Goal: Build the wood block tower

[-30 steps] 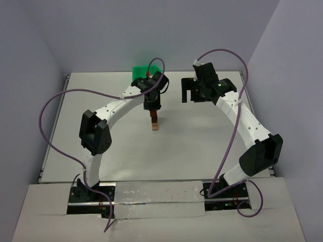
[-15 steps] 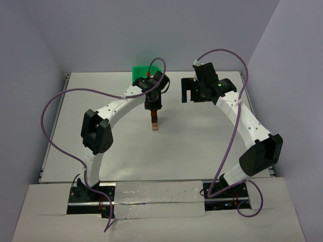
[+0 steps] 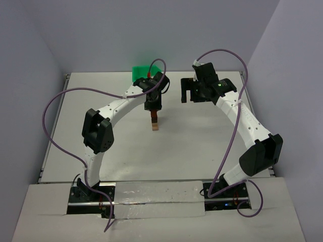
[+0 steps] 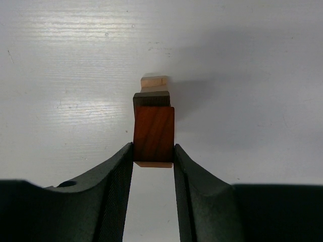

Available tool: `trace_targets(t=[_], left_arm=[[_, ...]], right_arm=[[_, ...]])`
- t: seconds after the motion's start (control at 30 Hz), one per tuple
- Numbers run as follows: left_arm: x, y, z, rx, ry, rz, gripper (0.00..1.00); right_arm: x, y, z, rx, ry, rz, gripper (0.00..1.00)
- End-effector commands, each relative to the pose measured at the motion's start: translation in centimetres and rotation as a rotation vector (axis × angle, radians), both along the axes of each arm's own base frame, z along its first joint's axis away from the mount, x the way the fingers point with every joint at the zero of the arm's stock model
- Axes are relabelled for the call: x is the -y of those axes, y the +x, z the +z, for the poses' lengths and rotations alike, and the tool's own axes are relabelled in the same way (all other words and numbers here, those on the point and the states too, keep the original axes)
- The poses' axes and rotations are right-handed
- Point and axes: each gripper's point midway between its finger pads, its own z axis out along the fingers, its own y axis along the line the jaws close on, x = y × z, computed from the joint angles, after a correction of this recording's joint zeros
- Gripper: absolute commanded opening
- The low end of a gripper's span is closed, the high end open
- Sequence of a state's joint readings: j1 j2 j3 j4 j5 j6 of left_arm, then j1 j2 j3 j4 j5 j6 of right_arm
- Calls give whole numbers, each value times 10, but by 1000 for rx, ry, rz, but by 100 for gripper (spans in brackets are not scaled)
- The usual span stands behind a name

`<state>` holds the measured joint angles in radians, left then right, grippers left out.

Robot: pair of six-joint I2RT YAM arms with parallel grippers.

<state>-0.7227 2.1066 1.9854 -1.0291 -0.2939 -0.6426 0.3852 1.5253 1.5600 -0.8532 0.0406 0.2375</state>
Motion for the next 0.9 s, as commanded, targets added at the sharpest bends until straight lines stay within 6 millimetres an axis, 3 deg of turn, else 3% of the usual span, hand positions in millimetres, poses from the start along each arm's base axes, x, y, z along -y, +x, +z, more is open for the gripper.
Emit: trace_targets(t=[0.0, 0.3, 0.47, 0.6, 0.7, 0.8, 0.87], left_arm=[[8, 12, 17, 44, -52, -5, 46], [9, 13, 15, 35, -56, -13, 70], [5, 18, 23, 57, -53, -15, 82], [12, 19, 50, 100, -87, -115, 90], [18, 6, 73, 135, -143, -284, 92], [18, -13, 116, 241, -276, -406, 93], [4, -22, 147, 316, -330, -458, 94]], right_arm=[[1, 6, 15, 43, 19, -11, 100], [1, 7, 16, 45, 20, -13, 100], [2, 7, 17, 47, 17, -16, 100], [0, 6, 17, 45, 20, -3, 100], [-2, 4, 20, 50, 26, 24, 100], [-2, 2, 26, 67, 27, 37, 100], [0, -1, 31, 89, 24, 50, 100]])
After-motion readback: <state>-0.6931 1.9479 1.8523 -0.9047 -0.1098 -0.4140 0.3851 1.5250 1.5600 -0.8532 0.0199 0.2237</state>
